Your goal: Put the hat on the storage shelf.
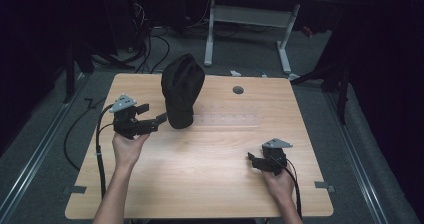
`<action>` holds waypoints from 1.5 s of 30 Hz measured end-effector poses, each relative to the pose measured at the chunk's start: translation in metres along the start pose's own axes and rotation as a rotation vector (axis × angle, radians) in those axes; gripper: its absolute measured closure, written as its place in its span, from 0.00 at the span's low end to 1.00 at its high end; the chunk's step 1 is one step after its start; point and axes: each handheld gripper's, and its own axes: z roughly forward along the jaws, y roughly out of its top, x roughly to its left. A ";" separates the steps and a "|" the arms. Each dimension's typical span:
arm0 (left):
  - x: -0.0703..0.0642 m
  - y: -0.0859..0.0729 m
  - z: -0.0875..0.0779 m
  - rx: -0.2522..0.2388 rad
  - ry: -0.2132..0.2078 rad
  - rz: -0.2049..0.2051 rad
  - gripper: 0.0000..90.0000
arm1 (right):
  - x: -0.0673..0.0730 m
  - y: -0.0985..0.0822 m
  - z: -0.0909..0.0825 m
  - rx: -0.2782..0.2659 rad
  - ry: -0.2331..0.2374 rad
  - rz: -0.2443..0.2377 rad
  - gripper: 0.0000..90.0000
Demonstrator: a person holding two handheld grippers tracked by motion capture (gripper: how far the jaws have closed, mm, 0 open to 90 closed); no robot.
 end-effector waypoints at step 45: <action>0.069 -0.117 -0.023 0.201 0.204 0.079 0.20 | 0.000 0.000 0.000 0.000 0.000 0.000 0.37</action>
